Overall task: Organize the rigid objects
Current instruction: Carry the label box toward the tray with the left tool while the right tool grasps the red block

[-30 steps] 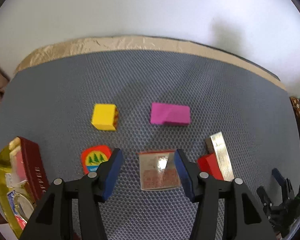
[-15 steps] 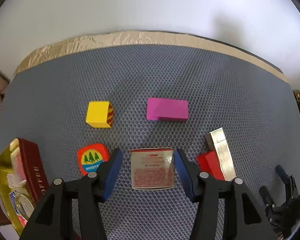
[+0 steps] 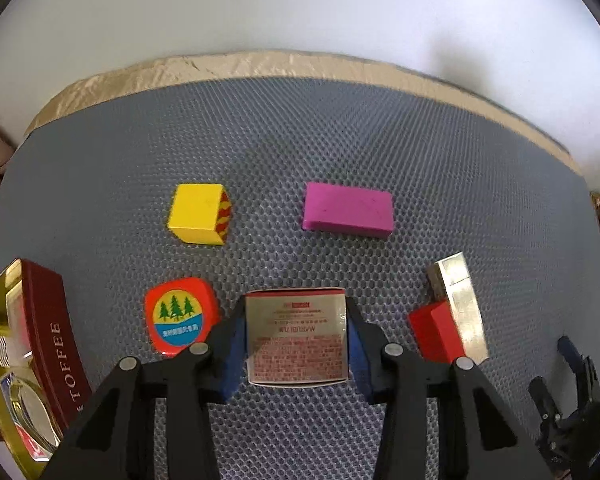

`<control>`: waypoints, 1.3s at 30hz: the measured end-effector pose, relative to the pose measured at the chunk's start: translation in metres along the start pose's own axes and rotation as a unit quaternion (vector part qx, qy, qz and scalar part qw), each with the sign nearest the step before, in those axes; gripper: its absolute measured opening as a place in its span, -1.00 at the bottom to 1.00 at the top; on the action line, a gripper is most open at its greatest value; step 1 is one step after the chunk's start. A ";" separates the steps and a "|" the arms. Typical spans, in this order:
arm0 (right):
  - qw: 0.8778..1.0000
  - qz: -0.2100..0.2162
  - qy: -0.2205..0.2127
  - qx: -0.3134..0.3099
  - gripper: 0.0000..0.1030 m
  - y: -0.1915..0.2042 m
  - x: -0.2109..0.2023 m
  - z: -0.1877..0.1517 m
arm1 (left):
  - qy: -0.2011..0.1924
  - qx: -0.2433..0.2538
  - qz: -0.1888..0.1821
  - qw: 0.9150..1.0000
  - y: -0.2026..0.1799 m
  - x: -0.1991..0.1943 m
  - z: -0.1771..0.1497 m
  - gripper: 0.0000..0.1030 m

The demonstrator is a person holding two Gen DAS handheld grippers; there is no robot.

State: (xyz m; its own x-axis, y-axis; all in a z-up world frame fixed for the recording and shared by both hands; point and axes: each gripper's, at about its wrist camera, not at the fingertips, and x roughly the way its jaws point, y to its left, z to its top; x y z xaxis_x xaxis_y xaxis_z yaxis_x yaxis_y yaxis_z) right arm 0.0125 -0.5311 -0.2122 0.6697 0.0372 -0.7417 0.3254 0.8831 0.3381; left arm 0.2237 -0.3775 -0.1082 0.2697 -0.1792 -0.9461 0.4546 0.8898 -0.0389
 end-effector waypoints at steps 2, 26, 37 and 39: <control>1.000 0.000 0.000 0.000 0.97 0.000 0.000 0.000 | -0.026 -0.006 -0.006 1.000 -0.001 -0.019 -0.012 -0.14; 0.974 0.116 0.040 -0.193 -0.15 0.158 0.024 0.041 | -0.061 -0.060 -0.075 0.994 0.077 -0.095 -0.177 -0.13; 0.974 0.118 0.077 -0.175 -0.21 0.150 0.051 0.055 | -0.065 -0.042 -0.088 0.993 0.077 -0.101 -0.181 -0.12; 0.972 0.121 0.087 -0.182 -0.27 0.155 0.054 0.057 | -0.062 -0.040 -0.088 0.993 0.074 -0.098 -0.181 -0.11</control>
State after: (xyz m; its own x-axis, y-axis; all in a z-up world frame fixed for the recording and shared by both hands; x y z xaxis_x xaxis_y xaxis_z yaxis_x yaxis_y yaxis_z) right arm 0.1373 -0.4186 -0.1669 0.5640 0.3152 -0.7632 -0.1061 0.9443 0.3116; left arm 0.0779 -0.2181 -0.0767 0.2971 -0.3809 -0.8756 0.4359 0.8700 -0.2305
